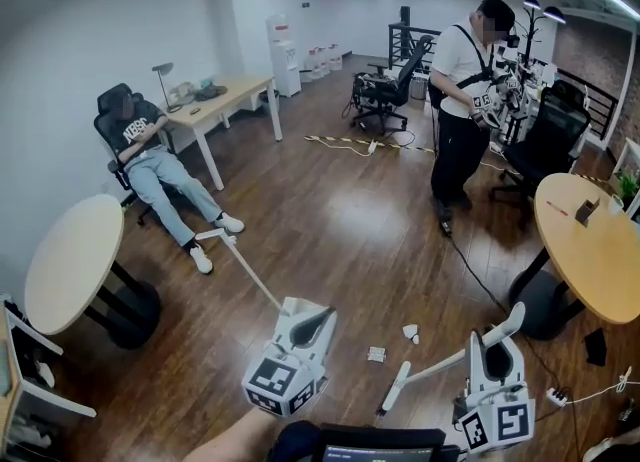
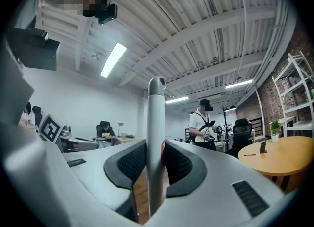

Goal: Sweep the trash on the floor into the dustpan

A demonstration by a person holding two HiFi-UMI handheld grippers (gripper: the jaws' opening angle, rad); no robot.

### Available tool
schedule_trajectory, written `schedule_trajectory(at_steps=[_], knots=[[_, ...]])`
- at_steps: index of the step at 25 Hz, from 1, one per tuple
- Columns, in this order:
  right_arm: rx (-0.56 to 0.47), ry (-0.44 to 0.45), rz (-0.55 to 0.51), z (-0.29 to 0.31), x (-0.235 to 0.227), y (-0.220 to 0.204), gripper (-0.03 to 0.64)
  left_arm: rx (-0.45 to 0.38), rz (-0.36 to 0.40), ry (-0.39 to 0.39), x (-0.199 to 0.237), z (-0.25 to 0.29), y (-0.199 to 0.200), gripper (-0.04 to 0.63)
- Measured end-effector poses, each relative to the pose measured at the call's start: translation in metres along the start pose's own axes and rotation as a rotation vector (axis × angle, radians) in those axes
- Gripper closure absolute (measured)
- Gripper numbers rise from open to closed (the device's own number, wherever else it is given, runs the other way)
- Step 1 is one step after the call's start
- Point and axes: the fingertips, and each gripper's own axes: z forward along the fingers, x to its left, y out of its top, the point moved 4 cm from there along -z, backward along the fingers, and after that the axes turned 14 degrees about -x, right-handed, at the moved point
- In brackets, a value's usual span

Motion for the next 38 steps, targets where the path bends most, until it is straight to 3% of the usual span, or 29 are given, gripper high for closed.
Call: schedule_trajectory(at_steps=[3,6,17,20,28,38], knots=[[0.01,-0.014,-0.004,0.028,-0.011,-0.022,0.502,0.008,0.013,-0.017,0.023,0.024,-0.011,0.583],[0.016,-0.025,-0.03,0.061,-0.004,-0.035,0.501,0.021,-0.035,-0.024,0.059,0.04,-0.02,0.583],[0.028,-0.199,-0.119,0.157,0.038,-0.107,0.502,0.044,-0.092,-0.165,0.225,0.081,-0.056,0.583],[0.028,-0.235,-0.142,0.175,0.041,-0.13,0.502,0.054,-0.093,-0.208,0.249,0.1,-0.07,0.583],[0.09,-0.25,-0.143,0.196,0.01,-0.194,0.5,0.08,-0.072,-0.244,0.254,0.163,-0.117,0.581],[0.193,-0.242,-0.107,0.186,-0.11,-0.291,0.502,0.152,-0.059,-0.276,0.188,0.276,-0.202,0.581]])
